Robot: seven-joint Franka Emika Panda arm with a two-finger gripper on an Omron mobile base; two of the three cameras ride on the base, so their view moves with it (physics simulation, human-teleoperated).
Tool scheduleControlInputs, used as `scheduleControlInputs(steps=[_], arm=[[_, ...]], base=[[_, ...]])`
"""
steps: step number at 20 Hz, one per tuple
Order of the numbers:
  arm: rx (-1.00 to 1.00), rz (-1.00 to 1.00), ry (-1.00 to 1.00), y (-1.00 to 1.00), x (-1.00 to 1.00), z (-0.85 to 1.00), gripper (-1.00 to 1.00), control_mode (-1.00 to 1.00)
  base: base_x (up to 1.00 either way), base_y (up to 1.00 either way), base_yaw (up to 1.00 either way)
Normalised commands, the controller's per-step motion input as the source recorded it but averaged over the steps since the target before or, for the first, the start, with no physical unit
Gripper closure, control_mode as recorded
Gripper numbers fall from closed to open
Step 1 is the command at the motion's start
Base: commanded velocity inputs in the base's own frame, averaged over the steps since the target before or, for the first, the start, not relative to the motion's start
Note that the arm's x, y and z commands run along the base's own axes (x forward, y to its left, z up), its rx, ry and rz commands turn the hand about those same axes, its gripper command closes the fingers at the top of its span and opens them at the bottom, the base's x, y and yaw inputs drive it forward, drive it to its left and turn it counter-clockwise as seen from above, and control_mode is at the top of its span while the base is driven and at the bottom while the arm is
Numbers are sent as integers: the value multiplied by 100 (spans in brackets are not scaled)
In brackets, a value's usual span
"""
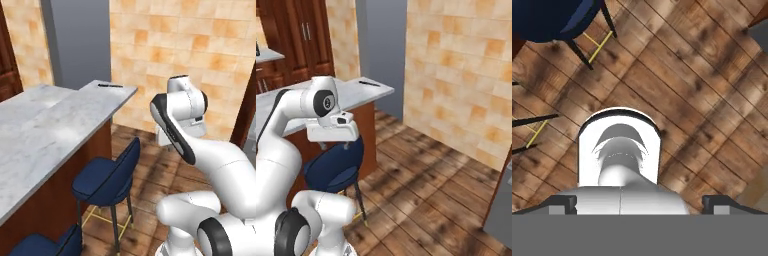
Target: Retrieve the butter from the fridge and place it on a plate on the dining table. Then retrieve the butter knife by the fridge and place it near the plate.
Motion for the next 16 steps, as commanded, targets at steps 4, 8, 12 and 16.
scheduleControlInputs(steps=[4, 8, 12, 16], arm=[[0, 0, 0, 0, 0, 0, -100, 100], [0, 0, 0, 0, 0, 0, -100, 100], [0, 0, 0, 0, 0, 0, -100, 100], [0, 0, 0, 0, 0, 0, -100, 100]], base=[[75, -29, -39], [77, -17, -7], [92, -3, 0], [91, 0, 4]])
